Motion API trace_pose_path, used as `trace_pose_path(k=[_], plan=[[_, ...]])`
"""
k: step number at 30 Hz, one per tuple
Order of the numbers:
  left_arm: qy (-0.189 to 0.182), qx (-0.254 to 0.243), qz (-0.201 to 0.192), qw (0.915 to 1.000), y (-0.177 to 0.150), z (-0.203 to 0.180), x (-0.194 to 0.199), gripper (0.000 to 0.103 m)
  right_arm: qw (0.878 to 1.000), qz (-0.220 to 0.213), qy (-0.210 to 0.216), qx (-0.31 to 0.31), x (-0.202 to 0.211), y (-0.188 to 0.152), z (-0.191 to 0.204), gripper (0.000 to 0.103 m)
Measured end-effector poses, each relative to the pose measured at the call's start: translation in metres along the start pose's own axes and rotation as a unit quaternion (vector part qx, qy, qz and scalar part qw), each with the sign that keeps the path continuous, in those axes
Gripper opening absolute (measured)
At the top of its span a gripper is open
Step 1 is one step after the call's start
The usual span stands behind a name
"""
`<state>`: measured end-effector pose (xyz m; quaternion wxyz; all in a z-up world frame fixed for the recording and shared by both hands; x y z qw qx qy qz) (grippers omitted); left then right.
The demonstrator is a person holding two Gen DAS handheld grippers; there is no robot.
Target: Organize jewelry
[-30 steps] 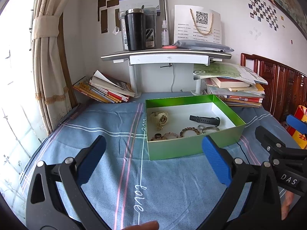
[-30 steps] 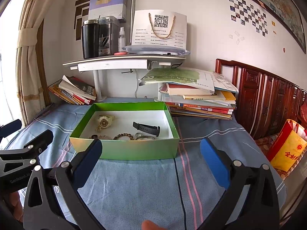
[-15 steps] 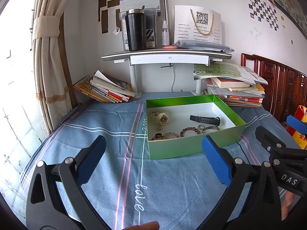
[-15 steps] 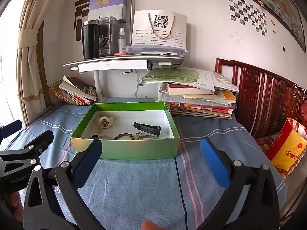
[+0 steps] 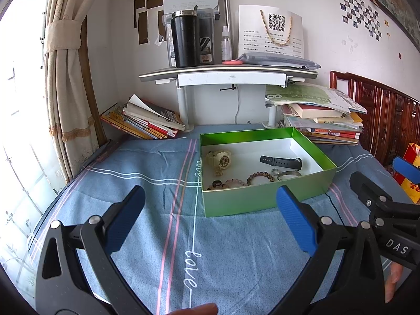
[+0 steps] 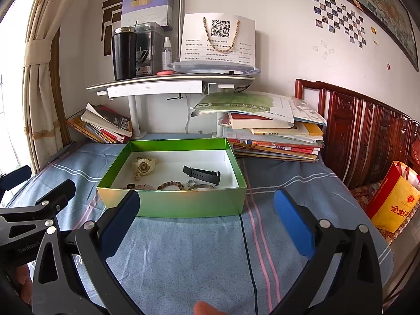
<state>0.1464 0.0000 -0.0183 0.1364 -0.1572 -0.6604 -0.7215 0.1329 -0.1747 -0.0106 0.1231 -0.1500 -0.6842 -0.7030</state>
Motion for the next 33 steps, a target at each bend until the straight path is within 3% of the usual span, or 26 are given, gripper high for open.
trace_pose_path(k=[33], plan=[[-0.002,-0.001,0.001,1.0000,-0.0006,-0.0015,-0.0003,0.099,1.000,0.001,-0.001,-0.002,0.0001,-0.0013,0.0014,0.100]])
Point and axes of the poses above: each gripper's, at about its wrist camera, not at the fingertips, and x roughly against the way its jaws point, z to its left, y to its top, the point moved 9 cm from there along -x, roughly the way its jaws point, and after that the axes turned 4 degrees about -z, right-handed, at the moved point
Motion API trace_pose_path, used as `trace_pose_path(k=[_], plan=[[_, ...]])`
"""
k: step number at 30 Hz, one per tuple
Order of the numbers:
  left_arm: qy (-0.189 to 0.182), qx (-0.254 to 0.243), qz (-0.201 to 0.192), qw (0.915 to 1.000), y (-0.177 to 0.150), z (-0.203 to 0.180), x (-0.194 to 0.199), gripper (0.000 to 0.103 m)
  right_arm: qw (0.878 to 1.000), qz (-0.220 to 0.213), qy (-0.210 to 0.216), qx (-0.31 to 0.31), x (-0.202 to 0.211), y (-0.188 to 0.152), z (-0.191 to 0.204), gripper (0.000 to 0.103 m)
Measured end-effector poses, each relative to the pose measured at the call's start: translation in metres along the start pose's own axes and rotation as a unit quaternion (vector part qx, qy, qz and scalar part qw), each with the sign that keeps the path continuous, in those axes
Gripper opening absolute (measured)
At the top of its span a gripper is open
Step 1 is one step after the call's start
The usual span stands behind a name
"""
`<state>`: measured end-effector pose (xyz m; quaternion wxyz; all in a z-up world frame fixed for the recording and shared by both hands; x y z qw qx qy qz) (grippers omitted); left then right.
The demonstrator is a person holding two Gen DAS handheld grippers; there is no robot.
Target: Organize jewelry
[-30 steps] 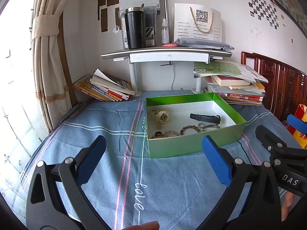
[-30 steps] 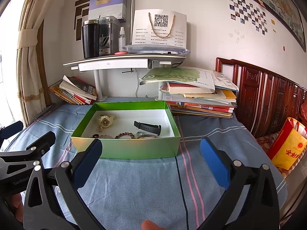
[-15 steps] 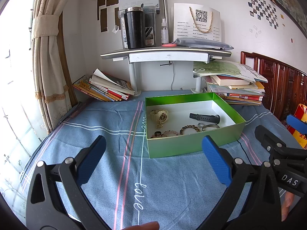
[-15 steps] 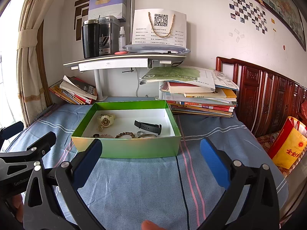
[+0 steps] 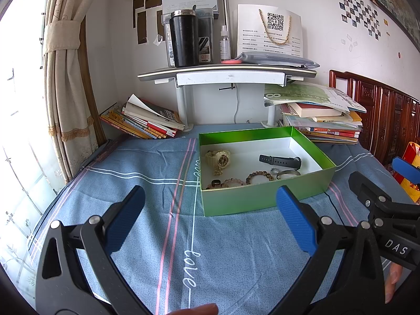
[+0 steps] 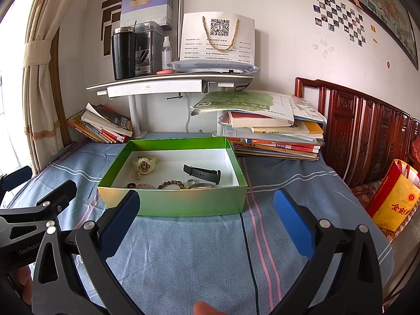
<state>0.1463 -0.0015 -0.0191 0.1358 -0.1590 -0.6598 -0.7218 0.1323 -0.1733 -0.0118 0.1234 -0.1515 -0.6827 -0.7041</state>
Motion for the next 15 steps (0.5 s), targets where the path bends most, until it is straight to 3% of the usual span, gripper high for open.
trace_pose_path(k=[15], plan=[[0.002,-0.001,0.001,1.0000,-0.0006,-0.0010,-0.0006,0.099,1.000,0.001,0.000,0.000,0.0001,-0.0001,0.0002,0.100]])
Point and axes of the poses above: each gripper's, at about its wrist camera, not at the fingertips, and x roughly against the way its jaws point, z to its left, y to its top, the point moved 9 cm from there along -x, roughly the way its jaws point, and after that the axes turned 4 degrees about -z, right-handed, at the moved point
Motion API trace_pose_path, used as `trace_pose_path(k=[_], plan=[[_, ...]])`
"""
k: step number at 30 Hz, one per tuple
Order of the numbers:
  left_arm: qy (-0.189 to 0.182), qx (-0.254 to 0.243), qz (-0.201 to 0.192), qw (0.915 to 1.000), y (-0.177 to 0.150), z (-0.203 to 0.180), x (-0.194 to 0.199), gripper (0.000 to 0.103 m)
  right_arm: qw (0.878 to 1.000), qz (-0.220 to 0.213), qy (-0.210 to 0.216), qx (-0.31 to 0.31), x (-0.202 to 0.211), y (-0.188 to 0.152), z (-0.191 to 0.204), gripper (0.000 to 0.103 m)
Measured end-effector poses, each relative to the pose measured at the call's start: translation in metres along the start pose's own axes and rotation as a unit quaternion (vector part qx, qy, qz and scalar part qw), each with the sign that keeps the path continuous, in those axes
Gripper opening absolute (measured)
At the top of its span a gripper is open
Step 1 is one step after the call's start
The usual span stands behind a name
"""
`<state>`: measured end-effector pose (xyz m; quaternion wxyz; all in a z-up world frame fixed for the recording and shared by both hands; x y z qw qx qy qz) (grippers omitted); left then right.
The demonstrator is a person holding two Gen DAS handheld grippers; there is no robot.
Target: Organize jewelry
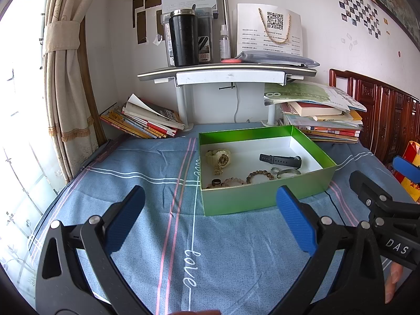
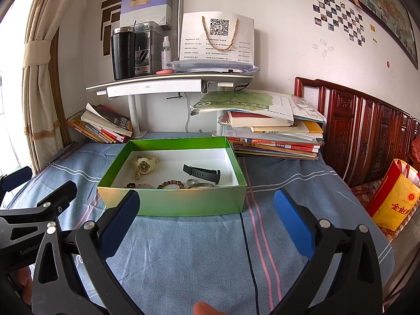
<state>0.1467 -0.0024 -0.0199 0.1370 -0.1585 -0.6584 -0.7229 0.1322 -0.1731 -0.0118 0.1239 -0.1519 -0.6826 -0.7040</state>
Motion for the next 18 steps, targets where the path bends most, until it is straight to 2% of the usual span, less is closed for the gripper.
trace_pose_path(k=[18], plan=[[0.003,-0.004,0.007,1.0000,-0.0051,0.0001,-0.0012,0.099,1.000,0.003,-0.002,-0.002,-0.0012,-0.0039,0.0022,0.100]])
Point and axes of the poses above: each gripper's, at about its wrist camera, not at the fingertips, and x roughly against the way its jaws point, z to its left, y to its top, the point moved 9 cm from there along -x, roughly the way its jaws point, and after that the axes turned 4 degrees about -z, right-handed, at the moved point
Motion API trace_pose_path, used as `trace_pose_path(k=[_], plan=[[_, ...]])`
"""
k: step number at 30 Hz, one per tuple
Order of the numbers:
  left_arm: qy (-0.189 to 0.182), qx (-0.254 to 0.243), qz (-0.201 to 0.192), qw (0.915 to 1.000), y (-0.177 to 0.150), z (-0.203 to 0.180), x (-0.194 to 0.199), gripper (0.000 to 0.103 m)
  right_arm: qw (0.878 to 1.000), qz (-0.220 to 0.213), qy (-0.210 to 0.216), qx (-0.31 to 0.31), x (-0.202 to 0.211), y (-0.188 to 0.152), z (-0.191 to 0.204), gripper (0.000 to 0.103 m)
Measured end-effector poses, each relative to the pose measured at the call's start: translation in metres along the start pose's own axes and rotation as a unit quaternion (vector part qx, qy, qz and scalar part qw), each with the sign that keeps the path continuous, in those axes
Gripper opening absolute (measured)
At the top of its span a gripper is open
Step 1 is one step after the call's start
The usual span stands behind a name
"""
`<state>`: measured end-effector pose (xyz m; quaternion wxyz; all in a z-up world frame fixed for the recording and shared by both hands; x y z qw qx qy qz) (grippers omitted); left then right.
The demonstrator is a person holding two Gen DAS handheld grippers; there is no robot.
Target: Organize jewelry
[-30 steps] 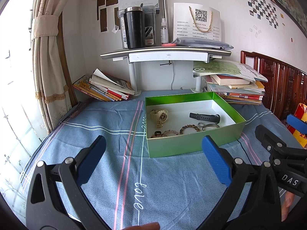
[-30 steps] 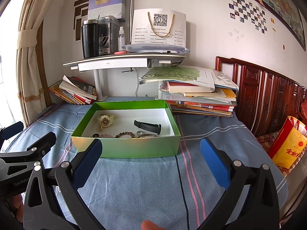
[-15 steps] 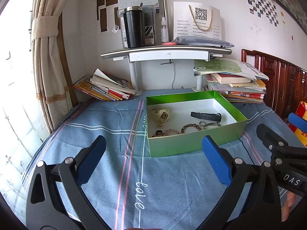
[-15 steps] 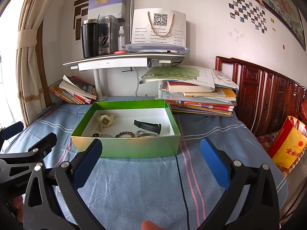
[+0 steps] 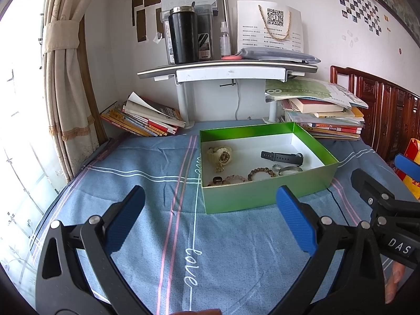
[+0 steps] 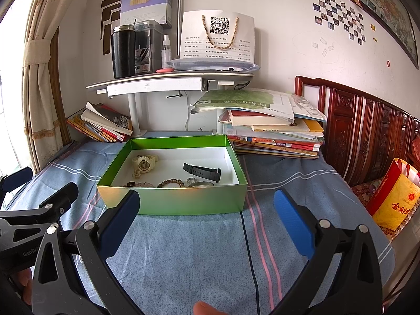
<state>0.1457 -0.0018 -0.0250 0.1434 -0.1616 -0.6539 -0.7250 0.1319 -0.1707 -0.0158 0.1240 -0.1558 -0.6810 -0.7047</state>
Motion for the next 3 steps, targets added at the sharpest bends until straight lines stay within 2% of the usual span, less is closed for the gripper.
trace_pose_path(k=[3], plan=[[-0.002,0.001,0.003,1.0000,-0.0005,0.0001,-0.0019,0.099,1.000,0.002,-0.001,-0.002,-0.0017,-0.0024,0.0007,0.100]])
Point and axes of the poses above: each gripper's, at about its wrist camera, not at the fingertips, and x roughly against the way its jaws point, z to its left, y to its top, the point moved 9 cm from there along -x, roughly the way its jaws point, and after that the axes turned 4 degrees about -z, right-handed, at the moved point
